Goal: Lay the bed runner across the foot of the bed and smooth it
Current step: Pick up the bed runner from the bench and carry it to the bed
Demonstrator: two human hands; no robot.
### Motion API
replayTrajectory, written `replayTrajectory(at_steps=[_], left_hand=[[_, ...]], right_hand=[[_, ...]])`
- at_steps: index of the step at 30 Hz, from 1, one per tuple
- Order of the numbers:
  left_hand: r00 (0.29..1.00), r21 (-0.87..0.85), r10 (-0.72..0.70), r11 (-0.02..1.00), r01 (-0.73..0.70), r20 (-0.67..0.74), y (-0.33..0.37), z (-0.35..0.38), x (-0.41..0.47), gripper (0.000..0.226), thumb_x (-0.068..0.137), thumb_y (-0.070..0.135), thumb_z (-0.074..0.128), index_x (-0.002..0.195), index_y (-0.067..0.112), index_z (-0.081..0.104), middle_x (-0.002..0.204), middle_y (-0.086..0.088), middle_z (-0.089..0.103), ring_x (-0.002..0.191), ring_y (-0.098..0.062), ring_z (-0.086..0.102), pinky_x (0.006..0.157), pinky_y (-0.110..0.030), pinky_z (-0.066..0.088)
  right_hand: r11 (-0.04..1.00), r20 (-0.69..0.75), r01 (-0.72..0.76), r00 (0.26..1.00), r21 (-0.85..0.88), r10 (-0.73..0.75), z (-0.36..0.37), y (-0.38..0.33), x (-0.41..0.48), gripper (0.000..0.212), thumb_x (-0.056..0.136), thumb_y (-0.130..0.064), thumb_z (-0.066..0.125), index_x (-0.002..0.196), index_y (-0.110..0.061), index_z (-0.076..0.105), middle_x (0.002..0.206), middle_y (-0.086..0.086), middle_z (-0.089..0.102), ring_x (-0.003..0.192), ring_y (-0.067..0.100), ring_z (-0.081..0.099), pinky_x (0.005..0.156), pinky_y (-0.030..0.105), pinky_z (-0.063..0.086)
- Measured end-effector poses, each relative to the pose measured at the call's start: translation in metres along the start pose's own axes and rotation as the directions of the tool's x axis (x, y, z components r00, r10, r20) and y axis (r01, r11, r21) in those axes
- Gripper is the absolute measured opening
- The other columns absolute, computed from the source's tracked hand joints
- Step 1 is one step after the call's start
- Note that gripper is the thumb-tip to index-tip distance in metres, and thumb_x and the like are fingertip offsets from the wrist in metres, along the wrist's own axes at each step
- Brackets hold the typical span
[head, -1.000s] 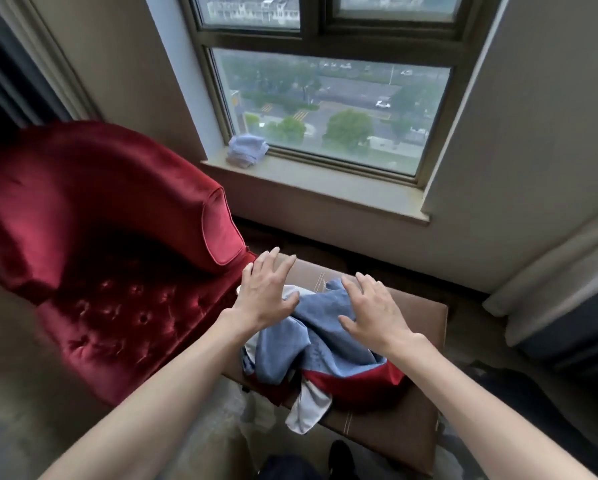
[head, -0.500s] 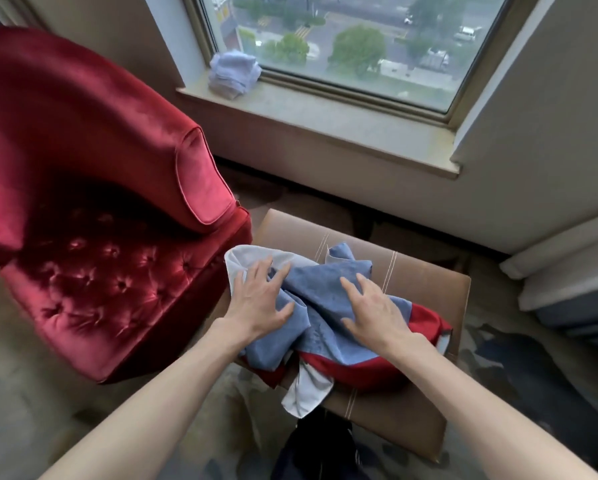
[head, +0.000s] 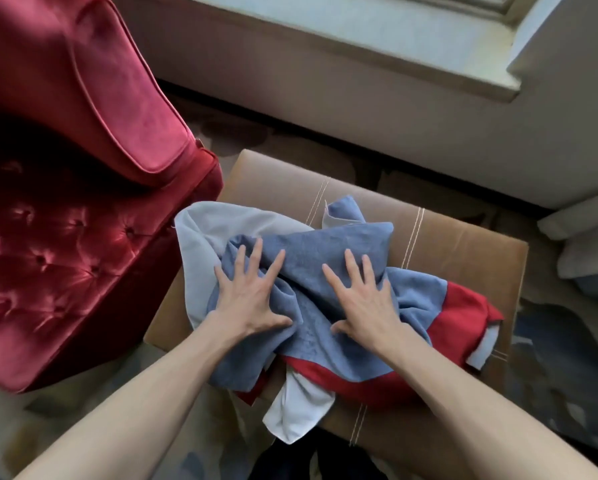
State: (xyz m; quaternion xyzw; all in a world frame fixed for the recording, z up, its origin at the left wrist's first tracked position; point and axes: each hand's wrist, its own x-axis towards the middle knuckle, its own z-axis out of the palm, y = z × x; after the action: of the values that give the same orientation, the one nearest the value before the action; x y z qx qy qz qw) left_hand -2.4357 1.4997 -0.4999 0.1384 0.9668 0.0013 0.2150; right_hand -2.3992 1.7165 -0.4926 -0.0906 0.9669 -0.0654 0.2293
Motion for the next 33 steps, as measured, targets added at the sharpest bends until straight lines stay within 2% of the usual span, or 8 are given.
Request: replayTrajectory(at_steps=[5,9,12,15,18,24,29,33], left_hand=[[0.999,-0.08,-0.024,0.997,0.023,-0.021,0.004,0.041,0.024,0.126,0.044,0.081,0.05,0.142,0.042,-0.017,0.155,-0.008,-0.016,0.14,-0.039,0.003,0.098,-0.062,0.032],[0.999,-0.074,-0.034,0.997,0.035,0.012,0.013,0.059,0.042,0.125,0.052,0.07,0.062,0.143,0.038,-0.017,0.155,-0.01,-0.011,0.136,-0.04,0.01,0.099,-0.058,0.034],[0.999,-0.064,-0.04,0.997,0.04,0.006,0.018,0.066,0.05,0.123,0.055,0.059,0.067,0.143,0.037,-0.016,0.152,-0.009,-0.003,0.13,-0.039,0.019,0.095,-0.055,0.038],[0.999,-0.041,-0.041,0.998,0.041,-0.014,0.022,0.065,0.056,0.12,0.055,0.053,0.07,0.144,0.036,-0.009,0.147,-0.01,0.008,0.119,-0.036,0.031,0.09,-0.05,0.042],[0.998,-0.02,-0.05,0.999,0.05,-0.023,0.027,0.064,0.055,0.108,0.063,0.047,0.07,0.145,0.036,0.0,0.143,-0.009,0.02,0.109,-0.032,0.039,0.085,-0.045,0.045],[0.997,-0.037,-0.058,0.998,0.056,-0.043,0.036,0.052,0.037,0.068,0.088,0.019,0.047,0.147,0.035,0.017,0.14,-0.008,0.035,0.102,-0.029,0.048,0.068,-0.038,0.049],[0.99,-0.103,-0.053,0.994,0.04,-0.13,0.038,0.012,0.007,0.06,0.074,0.011,0.069,0.129,0.028,0.055,0.11,-0.009,0.062,0.079,-0.029,0.06,0.046,-0.034,0.049],[0.99,-0.131,-0.08,0.989,0.064,-0.118,0.032,-0.024,-0.018,0.057,0.077,0.01,0.066,0.13,0.028,0.054,0.109,-0.009,0.061,0.08,-0.029,0.06,0.046,-0.034,0.049]], right_hand=[[0.999,0.015,-0.02,1.0,0.031,0.02,0.043,0.004,0.025,0.123,0.062,-0.054,0.078,0.146,-0.036,-0.009,0.155,0.014,-0.02,0.141,0.041,-0.009,0.094,0.059,0.039],[0.997,-0.015,-0.047,0.999,-0.058,0.046,0.059,0.007,0.042,0.11,0.069,-0.035,0.074,0.146,-0.033,-0.005,0.156,0.016,-0.002,0.138,0.041,0.009,0.084,0.053,0.047],[0.993,-0.052,-0.055,0.997,-0.109,0.049,0.063,0.009,0.057,0.093,0.073,-0.029,0.069,0.146,-0.029,0.01,0.15,0.014,0.021,0.128,0.043,0.028,0.078,0.051,0.048],[0.994,-0.181,-0.016,0.983,-0.111,-0.005,0.061,0.012,0.067,0.066,0.078,-0.021,0.065,0.137,-0.022,0.035,0.13,0.013,0.047,0.1,0.039,0.048,0.058,0.042,0.05],[0.998,-0.305,-0.01,0.952,-0.059,-0.009,0.06,0.007,0.069,0.04,0.082,-0.013,0.065,0.12,-0.014,0.054,0.106,0.011,0.059,0.075,0.032,0.052,0.048,0.037,0.05],[0.998,-0.303,0.047,0.952,0.035,-0.035,0.048,-0.008,0.057,0.023,0.073,-0.011,0.076,0.094,-0.012,0.065,0.079,0.006,0.061,0.059,0.026,0.055,0.041,0.033,0.048],[0.994,-0.296,0.094,0.952,0.063,-0.072,0.018,-0.018,0.036,0.023,0.069,-0.009,0.078,0.088,-0.012,0.065,0.076,0.005,0.06,0.058,0.025,0.053,0.04,0.032,0.046],[0.983,-0.273,0.142,0.956,0.116,-0.106,-0.02,-0.033,0.015,0.021,0.074,-0.007,0.074,0.092,-0.01,0.064,0.083,0.006,0.061,0.064,0.027,0.054,0.047,0.035,0.047]])
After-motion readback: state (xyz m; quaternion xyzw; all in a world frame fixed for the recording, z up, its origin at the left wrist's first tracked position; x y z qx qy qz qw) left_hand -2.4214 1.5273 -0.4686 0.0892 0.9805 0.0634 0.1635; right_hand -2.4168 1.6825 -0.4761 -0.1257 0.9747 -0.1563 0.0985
